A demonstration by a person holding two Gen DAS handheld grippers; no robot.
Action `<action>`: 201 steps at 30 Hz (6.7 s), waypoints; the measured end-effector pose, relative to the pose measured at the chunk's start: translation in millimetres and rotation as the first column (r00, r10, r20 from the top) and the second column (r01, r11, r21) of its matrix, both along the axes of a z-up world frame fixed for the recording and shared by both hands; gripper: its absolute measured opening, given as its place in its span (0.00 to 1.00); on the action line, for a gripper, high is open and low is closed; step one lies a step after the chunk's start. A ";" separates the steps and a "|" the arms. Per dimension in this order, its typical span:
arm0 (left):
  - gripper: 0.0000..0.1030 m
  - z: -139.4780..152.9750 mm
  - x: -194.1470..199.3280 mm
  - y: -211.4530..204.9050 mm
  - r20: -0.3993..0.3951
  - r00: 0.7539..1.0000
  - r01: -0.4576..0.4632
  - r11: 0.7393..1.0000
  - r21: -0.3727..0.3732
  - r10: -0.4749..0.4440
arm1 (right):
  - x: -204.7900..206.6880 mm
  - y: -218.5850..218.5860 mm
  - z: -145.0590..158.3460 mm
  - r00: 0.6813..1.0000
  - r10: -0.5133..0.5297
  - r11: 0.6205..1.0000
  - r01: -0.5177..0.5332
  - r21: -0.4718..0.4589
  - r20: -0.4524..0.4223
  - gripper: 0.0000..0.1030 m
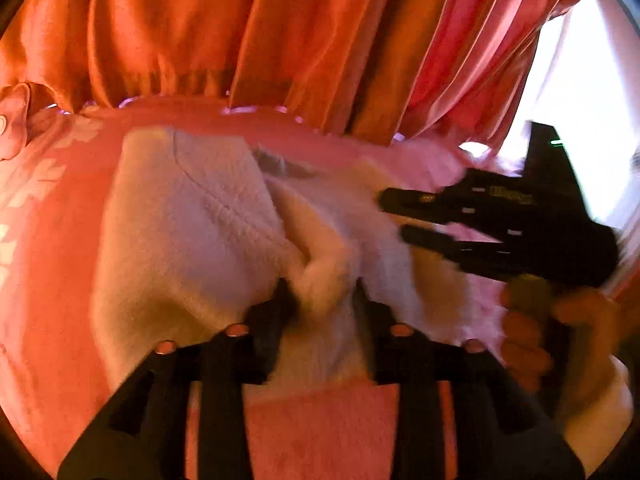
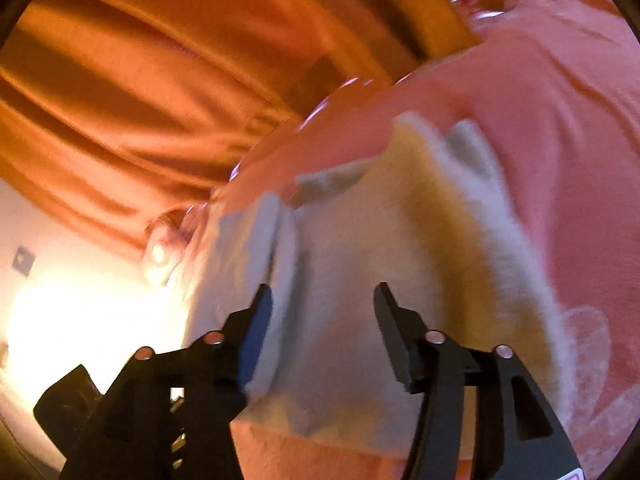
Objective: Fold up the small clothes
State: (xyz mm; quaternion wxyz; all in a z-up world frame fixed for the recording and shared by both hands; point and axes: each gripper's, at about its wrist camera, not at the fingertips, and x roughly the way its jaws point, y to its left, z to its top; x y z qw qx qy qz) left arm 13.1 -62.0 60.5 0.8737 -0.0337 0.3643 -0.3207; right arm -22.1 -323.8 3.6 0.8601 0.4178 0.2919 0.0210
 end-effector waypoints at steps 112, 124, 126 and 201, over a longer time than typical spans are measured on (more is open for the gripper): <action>0.79 -32.6 38.0 16.9 -0.187 0.976 -0.113 0.994 -0.012 0.109 | -29.9 -69.0 0.1 0.988 -0.129 0.948 0.099 -0.302 -0.080 0.64; 0.87 -77.3 102.7 -3.9 -0.460 0.888 -0.089 0.974 -0.208 -0.017 | -10.3 -82.9 -70.4 0.981 0.006 1.000 -0.011 -0.026 -0.192 0.85; 0.90 -86.6 108.9 -10.4 -0.489 0.871 -0.085 0.966 -0.245 -0.048 | -6.0 -79.9 -70.0 0.985 0.004 0.999 -0.011 -0.037 -0.175 0.88; 0.52 13.9 76.2 -102.5 -0.118 0.987 0.116 0.993 0.016 -0.113 | -46.4 -96.9 5.1 0.982 -0.184 0.968 0.190 -0.167 0.049 0.35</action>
